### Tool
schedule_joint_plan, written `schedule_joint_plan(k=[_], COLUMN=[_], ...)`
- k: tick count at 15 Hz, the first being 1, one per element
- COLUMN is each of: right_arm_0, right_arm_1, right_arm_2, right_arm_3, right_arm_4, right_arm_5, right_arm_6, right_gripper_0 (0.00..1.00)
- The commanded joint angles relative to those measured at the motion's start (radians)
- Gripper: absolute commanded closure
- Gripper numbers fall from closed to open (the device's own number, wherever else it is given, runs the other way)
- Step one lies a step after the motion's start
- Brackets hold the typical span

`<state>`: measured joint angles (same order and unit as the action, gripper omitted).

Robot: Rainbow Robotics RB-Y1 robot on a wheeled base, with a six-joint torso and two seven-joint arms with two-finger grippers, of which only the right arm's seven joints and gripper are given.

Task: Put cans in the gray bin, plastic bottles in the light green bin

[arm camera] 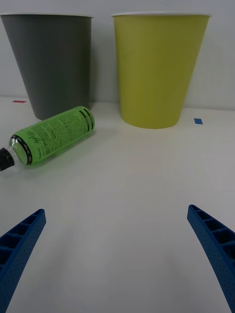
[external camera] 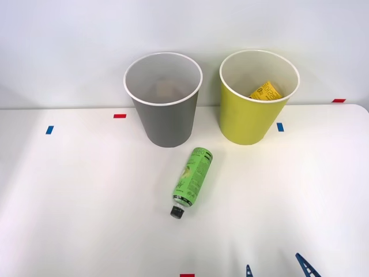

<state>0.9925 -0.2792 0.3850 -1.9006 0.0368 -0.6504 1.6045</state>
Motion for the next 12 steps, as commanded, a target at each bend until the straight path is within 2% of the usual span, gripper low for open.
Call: schedule_joint_plan(k=[1,12], right_arm_0=[0.000,0.000], right_arm_1=[0.000,0.000], right_arm_2=[0.000,0.000], right_arm_3=[0.000,0.000], right_arm_4=[0.000,0.000], right_arm_5=[0.000,0.000], right_arm_6=[0.000,0.000], right_gripper_0=[0.00,0.00])
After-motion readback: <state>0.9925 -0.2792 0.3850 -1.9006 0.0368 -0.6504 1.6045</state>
